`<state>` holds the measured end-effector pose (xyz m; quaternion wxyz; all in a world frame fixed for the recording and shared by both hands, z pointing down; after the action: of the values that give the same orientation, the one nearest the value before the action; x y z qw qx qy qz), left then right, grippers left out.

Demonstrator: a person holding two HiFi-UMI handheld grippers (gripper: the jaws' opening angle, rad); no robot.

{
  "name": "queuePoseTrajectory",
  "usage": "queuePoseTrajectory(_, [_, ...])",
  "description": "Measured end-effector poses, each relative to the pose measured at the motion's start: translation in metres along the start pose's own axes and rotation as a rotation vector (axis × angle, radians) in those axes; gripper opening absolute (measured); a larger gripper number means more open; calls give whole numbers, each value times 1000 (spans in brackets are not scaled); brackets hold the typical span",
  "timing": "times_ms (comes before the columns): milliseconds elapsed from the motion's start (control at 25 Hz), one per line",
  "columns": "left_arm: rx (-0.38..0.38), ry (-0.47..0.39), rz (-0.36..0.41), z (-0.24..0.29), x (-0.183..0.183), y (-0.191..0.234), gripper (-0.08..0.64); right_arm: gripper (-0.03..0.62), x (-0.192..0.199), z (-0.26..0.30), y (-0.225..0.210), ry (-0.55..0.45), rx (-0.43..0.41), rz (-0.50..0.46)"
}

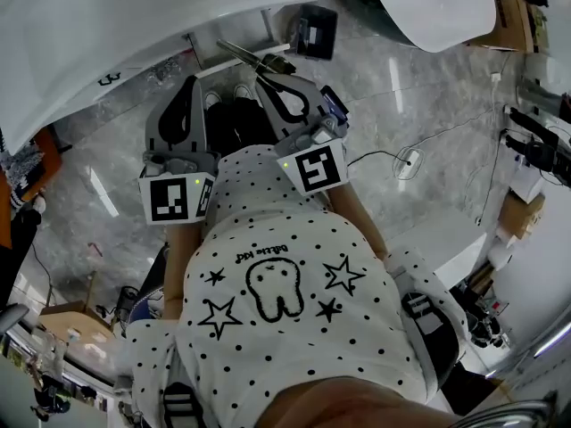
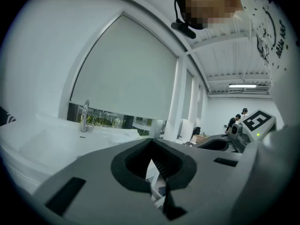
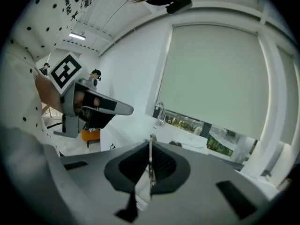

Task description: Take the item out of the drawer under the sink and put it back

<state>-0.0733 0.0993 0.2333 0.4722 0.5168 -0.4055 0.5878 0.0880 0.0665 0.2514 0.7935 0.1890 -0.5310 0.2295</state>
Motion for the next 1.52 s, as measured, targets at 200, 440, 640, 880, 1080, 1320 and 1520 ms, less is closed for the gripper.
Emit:
queuePoseTrajectory(200, [-29, 15, -6, 15, 1, -1, -5, 14, 19, 16, -31, 58, -48, -2])
queuePoseTrajectory(440, [-69, 37, -15, 20, 9, 9, -5, 14, 50, 44, -51, 171, -93, -138])
queuePoseTrajectory(640, [-84, 55, -28, 23, 20, 14, -5, 14, 66, 71, -59, 217, -136, -191])
queuePoseTrajectory(880, [-83, 68, -48, 27, 29, 14, -5, 14, 83, 97, -69, 219, -184, -157])
queuePoseTrajectory(1080, [-90, 62, -48, 27, 31, 18, -5, 14, 110, 109, -65, 301, -230, -226])
queuePoseTrajectory(1320, [-98, 43, -42, 26, 39, 22, -5, 14, 149, 133, -62, 396, -239, -268])
queuePoseTrajectory(1520, [-85, 75, -54, 21, 50, 11, -5, 14, 170, 155, -63, 419, -270, -300])
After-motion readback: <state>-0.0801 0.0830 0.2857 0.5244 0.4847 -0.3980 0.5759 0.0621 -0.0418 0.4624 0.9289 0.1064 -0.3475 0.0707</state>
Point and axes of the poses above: the fingertips, and each gripper's own axes: z forward along the fingers, y to its left, x out of its underside, the point moved 7 cm from there along -z, backward along the fingers, and after that the axes turned 12 degrees about z, right-handed, at the moved point
